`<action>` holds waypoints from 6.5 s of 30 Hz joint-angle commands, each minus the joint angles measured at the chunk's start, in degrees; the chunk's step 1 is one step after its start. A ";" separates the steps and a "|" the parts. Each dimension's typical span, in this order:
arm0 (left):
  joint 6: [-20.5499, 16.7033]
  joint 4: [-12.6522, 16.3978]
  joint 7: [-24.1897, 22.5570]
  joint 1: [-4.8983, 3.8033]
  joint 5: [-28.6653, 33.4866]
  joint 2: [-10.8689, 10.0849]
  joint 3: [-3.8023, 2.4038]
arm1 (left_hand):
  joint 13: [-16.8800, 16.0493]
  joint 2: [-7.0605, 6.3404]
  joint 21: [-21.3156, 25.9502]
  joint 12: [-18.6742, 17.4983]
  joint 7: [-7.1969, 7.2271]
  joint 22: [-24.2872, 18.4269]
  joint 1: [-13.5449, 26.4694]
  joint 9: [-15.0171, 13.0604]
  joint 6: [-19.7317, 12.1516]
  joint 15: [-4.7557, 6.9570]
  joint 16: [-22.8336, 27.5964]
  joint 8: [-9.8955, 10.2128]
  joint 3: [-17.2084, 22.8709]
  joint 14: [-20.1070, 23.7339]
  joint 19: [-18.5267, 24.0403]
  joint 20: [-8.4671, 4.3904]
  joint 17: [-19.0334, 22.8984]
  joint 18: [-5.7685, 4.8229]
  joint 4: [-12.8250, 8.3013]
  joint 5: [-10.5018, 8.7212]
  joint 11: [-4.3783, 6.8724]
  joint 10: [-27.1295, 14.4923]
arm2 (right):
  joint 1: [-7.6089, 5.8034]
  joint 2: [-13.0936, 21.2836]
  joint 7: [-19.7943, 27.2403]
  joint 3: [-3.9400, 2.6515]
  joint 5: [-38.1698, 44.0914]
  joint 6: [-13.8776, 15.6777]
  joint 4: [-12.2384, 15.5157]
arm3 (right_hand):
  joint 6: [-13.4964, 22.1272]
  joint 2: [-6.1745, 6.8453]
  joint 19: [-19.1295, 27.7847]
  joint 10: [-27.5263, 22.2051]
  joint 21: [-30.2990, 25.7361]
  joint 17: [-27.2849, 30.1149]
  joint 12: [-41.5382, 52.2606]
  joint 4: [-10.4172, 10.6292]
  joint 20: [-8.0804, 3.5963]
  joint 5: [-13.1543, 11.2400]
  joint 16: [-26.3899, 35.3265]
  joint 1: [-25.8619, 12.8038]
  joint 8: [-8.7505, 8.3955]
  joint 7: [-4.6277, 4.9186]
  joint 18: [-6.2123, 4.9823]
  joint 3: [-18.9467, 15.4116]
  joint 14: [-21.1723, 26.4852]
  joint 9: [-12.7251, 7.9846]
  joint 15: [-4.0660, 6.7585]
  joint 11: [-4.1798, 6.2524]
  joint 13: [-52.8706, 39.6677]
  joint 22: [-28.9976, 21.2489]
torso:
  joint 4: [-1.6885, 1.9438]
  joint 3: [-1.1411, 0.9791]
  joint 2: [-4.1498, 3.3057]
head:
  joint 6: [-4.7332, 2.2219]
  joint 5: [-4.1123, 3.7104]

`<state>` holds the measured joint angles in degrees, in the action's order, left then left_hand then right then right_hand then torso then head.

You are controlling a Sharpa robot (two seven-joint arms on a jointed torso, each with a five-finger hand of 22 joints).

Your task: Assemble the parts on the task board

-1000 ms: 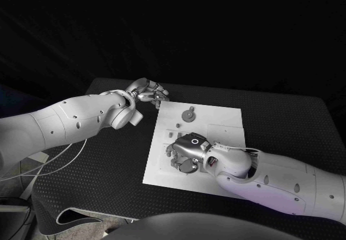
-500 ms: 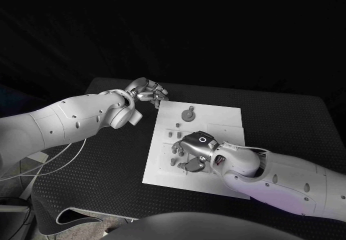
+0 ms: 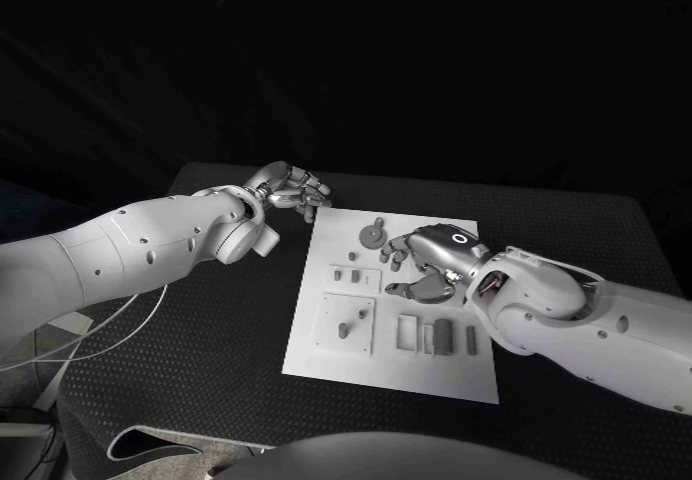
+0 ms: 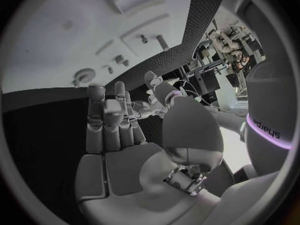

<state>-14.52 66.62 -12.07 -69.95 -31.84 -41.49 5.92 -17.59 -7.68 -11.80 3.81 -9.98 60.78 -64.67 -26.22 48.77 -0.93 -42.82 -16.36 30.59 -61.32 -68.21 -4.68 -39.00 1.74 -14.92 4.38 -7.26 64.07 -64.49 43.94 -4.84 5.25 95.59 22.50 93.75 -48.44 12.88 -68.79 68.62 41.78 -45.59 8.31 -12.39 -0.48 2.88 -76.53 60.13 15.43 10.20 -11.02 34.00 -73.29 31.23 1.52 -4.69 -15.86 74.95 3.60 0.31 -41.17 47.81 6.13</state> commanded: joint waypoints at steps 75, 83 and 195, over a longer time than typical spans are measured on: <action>0.57 -0.64 -0.34 -0.01 0.07 0.31 0.02 | 0.18 0.05 0.35 0.15 -0.40 0.17 0.35 0.10 -0.10 -0.06 0.38 -0.32 -0.36 -0.57 -0.31 0.03 -0.34 2.98 0.29 -0.05 0.02 -0.31 | -1.73 6.76 -24.67 3.26 -30.84 -30.71 -0.69 | -8.22 -2.60 0.23 0.16 3.23 -3.49 47.31 11.51 -2.40 -0.10 -3.72 -19.70 0.39 -5.48 -3.98 -1.51 -0.28 5.16 6.43 6.47 -44.99 1.04 | 0.22 0.13 -0.03 | -0.55 -2.35; 0.58 -0.55 -0.30 -0.01 0.08 0.18 0.02 | 0.20 0.05 0.37 0.15 -0.42 0.18 0.46 0.11 -0.11 -0.07 0.41 -0.32 -0.39 -0.57 -0.30 0.04 -0.38 2.98 0.37 -0.05 0.01 -0.31 | -1.18 5.05 -25.14 4.00 -29.99 -31.10 -2.53 | -7.36 0.97 0.28 -0.23 3.11 -3.23 47.19 15.22 -2.28 -0.07 -3.27 -20.84 -0.52 -5.07 -3.98 1.29 -0.27 4.88 6.06 6.07 -44.75 0.97 | 0.22 0.16 -0.01 | -0.42 -2.28; 1.45 -0.43 0.37 -0.02 0.09 -0.20 0.03 | 0.41 0.04 0.61 0.12 -0.50 0.27 0.94 0.17 -0.11 -0.12 0.79 -0.42 -0.47 -0.53 -0.21 0.06 -0.75 2.98 0.87 -0.11 -0.03 -0.43 | -3.15 -0.72 -24.95 5.36 -43.35 -26.31 -4.14 | -12.39 -11.15 0.79 0.94 4.50 -3.42 47.95 -1.40 -1.38 -0.09 -4.26 -20.82 -0.47 -6.15 -3.98 -2.43 -0.36 5.04 6.88 7.07 -43.62 0.86 | 0.19 0.15 -0.02 | -0.35 -2.44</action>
<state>-13.81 66.02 -11.45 -69.92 -31.84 -41.72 5.97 -17.27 -7.69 -11.59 3.81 -10.23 60.97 -64.22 -26.12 48.62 -1.13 -42.37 -16.59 30.02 -61.52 -68.19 -4.48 -39.66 1.75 -14.36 4.38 -7.26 64.06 -67.70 43.26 -29.77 10.60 50.79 -3.54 89.64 -59.95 1.96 -68.08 69.73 46.47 -49.05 56.52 -14.04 -1.81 2.72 -80.88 39.78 15.33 3.47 -13.57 31.55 -73.69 36.38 7.87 2.15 -59.54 74.95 3.80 0.44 -41.20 47.48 3.71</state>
